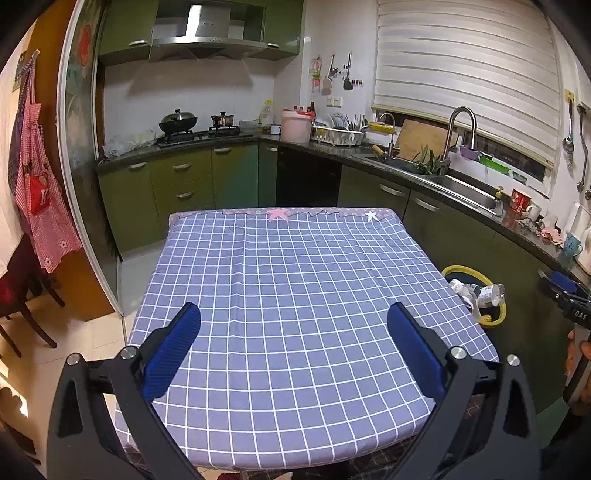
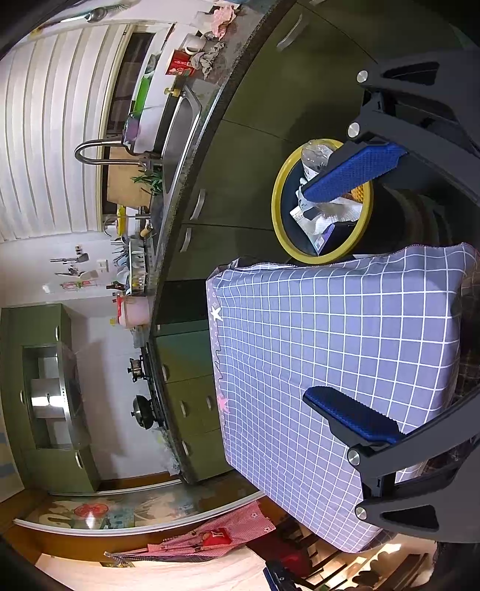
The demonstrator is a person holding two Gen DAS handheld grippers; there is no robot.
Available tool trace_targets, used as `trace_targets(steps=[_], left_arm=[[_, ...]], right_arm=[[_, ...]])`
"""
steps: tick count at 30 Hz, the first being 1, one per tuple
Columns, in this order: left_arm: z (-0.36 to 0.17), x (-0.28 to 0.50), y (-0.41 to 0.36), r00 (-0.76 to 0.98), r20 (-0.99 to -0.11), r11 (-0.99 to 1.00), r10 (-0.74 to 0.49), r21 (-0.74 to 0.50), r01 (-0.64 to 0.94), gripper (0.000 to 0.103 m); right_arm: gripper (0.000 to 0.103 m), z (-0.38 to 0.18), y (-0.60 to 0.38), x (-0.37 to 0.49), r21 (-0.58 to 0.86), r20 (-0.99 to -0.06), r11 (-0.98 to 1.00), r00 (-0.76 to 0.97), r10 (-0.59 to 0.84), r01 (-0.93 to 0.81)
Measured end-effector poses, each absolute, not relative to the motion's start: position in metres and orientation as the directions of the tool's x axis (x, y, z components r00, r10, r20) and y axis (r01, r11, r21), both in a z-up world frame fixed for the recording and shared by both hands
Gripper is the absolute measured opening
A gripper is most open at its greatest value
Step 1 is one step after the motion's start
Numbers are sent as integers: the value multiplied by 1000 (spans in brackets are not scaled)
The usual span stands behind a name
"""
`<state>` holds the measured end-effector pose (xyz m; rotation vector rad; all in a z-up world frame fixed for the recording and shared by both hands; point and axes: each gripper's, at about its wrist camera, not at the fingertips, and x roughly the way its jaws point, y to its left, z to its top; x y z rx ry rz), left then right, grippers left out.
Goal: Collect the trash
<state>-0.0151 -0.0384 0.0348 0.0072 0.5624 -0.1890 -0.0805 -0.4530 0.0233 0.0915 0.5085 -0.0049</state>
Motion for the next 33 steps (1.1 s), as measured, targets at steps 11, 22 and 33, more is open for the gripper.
trace_targets(steps=[11, 22, 33], left_arm=[[30, -11, -37, 817, -549, 983, -175, -49, 177, 96], [26, -10, -50, 811, -560, 979, -171, 0, 206, 96], [26, 15, -47, 794, -584, 980, -167, -9, 200, 96]], right_arm=[[98, 21, -452, -79, 86, -492, 996, 871, 17, 29], [98, 18, -451, -76, 90, -497, 995, 867, 18, 31], [98, 15, -448, -65, 84, -514, 996, 858, 16, 32]])
